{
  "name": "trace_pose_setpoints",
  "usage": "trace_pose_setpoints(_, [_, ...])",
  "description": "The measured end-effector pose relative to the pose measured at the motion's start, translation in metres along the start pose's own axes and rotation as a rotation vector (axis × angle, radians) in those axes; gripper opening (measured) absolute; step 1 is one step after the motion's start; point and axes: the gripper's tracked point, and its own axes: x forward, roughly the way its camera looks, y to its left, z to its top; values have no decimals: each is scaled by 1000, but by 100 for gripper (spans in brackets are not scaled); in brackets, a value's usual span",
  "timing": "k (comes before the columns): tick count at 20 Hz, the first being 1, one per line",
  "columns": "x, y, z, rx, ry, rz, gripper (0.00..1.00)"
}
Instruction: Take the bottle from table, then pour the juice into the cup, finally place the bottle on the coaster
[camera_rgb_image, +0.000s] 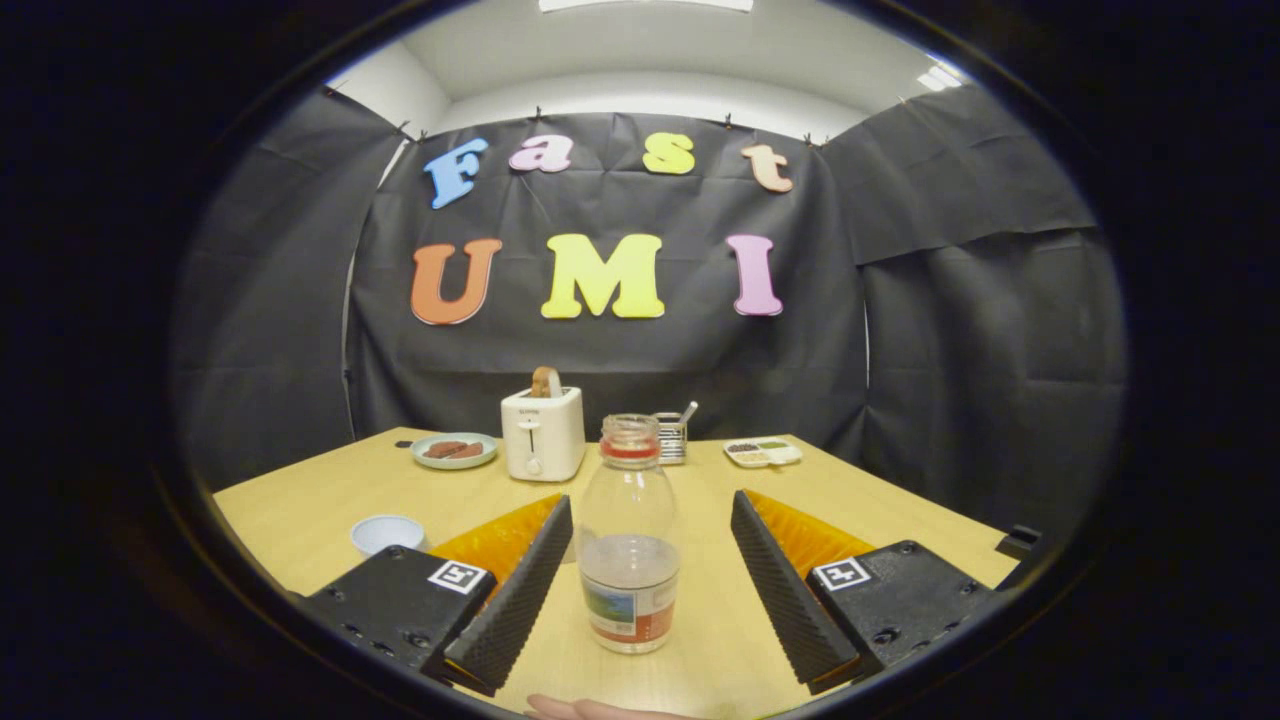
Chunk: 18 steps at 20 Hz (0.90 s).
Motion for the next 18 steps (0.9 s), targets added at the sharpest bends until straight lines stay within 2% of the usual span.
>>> trace_pose_setpoints(10, [22,9,-41,-29,14,26,100])
trace_pose_setpoints(16, [41,6,-46,-25,22,-4,100])
trace_pose_setpoints(18, [42,8,-44,-50,1,-7,94])
